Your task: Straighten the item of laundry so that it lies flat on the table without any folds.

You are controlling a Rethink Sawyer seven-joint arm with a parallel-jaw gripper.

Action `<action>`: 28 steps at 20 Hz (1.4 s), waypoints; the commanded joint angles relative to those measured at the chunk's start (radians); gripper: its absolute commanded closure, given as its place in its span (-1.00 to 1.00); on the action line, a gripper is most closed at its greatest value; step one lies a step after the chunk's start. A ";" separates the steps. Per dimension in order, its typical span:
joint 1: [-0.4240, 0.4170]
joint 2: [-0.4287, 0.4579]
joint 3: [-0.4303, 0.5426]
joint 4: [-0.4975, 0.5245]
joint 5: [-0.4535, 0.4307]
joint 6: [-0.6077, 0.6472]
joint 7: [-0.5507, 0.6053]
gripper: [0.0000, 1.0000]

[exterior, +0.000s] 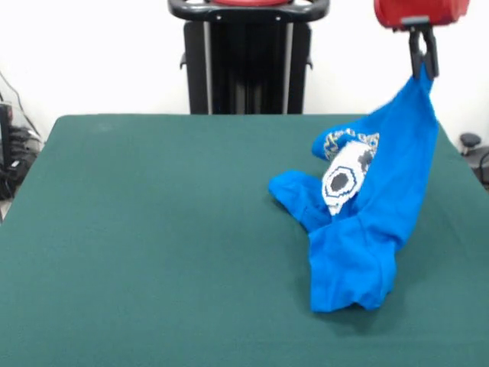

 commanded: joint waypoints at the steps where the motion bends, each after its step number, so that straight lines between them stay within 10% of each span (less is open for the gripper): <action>1: -0.019 0.156 0.205 0.169 -0.083 -0.175 0.173 1.00; 11: 0.057 0.245 0.104 0.020 -0.101 -0.171 0.194 1.00; 12: 0.065 0.240 0.091 0.002 -0.101 -0.153 0.183 -1.00; 21: 0.138 0.067 -0.078 -0.208 -0.118 0.304 0.304 -1.00; 28: 0.248 0.100 -0.271 -0.448 -0.199 0.459 0.415 -1.00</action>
